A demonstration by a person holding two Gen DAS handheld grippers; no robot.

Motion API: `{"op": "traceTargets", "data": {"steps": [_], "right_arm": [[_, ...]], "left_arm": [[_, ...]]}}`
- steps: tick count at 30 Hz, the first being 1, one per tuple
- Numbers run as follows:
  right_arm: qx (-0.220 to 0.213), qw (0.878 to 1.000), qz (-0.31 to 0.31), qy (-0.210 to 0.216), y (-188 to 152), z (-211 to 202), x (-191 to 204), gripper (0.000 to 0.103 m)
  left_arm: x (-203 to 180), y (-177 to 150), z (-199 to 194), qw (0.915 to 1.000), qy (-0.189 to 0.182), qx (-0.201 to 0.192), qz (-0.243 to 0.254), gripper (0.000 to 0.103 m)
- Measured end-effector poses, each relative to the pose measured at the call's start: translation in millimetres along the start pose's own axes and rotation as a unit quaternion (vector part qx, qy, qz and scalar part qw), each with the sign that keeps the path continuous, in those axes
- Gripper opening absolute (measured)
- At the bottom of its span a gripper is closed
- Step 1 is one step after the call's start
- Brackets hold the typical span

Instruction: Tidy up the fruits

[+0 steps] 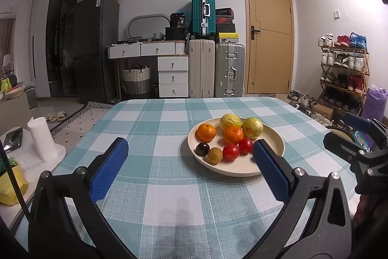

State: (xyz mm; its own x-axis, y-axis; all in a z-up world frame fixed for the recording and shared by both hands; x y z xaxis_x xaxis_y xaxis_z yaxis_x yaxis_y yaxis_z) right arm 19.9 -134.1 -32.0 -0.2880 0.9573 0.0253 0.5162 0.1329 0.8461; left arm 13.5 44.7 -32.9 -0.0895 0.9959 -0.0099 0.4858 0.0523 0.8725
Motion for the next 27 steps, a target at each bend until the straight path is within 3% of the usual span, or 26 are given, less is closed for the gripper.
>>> {"op": "traceTargets", "data": {"steps": [27], "right_arm": [[0.002, 1.000, 0.001, 0.000, -0.1, -1.6, 1.4, 0.103]], "left_arm": [[-0.6, 0.5, 0.2, 1.0000, -0.004, 0.001, -0.001, 0.102]]}}
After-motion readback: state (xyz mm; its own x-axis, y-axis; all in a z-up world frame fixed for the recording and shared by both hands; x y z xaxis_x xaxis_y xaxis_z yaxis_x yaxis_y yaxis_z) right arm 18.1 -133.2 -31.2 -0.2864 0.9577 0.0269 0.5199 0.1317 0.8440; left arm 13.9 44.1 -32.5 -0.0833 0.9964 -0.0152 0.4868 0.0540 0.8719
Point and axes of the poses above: each gripper's, at about its wrist camera, not at the fingertips, and z roughly the way its jaws point, x to its left, y to its top, the point moved 1 cm from there along z, roughly the way its jaws point, and after that the axes turned 13 degrees about x, right-handed, at the moved point
